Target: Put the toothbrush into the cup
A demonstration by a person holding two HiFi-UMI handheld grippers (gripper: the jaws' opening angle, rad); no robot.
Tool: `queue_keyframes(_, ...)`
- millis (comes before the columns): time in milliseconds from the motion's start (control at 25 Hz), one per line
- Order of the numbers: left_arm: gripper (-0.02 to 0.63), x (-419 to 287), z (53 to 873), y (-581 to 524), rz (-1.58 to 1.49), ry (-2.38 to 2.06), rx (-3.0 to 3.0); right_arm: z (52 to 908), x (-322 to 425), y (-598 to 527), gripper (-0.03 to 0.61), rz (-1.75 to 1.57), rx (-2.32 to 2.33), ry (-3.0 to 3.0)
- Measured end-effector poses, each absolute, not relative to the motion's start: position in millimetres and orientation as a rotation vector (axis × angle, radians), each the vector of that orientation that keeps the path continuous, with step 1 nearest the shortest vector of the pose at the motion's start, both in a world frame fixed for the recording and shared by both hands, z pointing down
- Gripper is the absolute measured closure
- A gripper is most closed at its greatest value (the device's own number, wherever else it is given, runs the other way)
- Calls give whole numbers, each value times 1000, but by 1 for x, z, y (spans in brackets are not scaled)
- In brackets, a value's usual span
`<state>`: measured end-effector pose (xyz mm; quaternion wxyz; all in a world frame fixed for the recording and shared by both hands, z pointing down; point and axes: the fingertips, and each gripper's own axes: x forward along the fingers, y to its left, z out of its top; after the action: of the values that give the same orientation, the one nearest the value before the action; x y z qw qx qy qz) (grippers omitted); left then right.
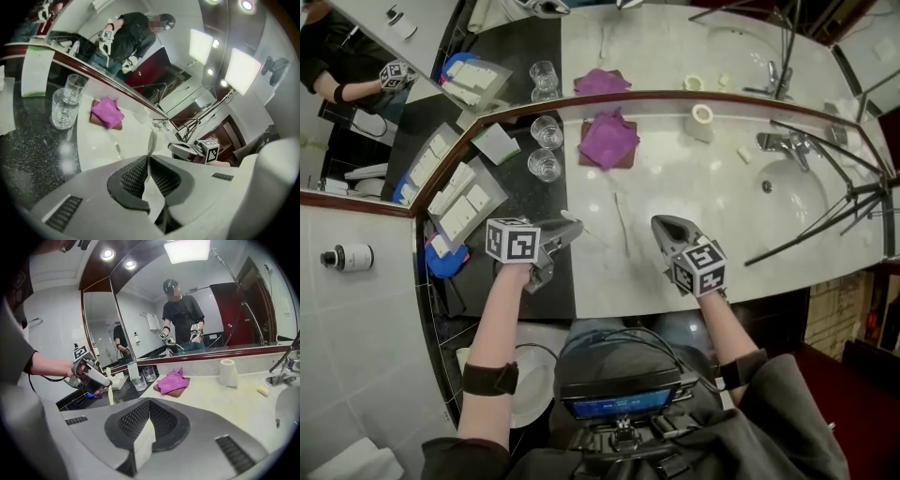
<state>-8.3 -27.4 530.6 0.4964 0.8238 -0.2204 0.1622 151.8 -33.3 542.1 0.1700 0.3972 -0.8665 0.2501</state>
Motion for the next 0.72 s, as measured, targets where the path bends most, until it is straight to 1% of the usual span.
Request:
queue_keyframes(440, 601, 25, 580, -30, 532, -183, 1867, 570, 156, -27, 561, 758, 1164, -2401)
queue_keyframes(720, 601, 33, 613, -35, 611, -55, 1803, 590, 150, -26, 561, 802, 1179, -2370)
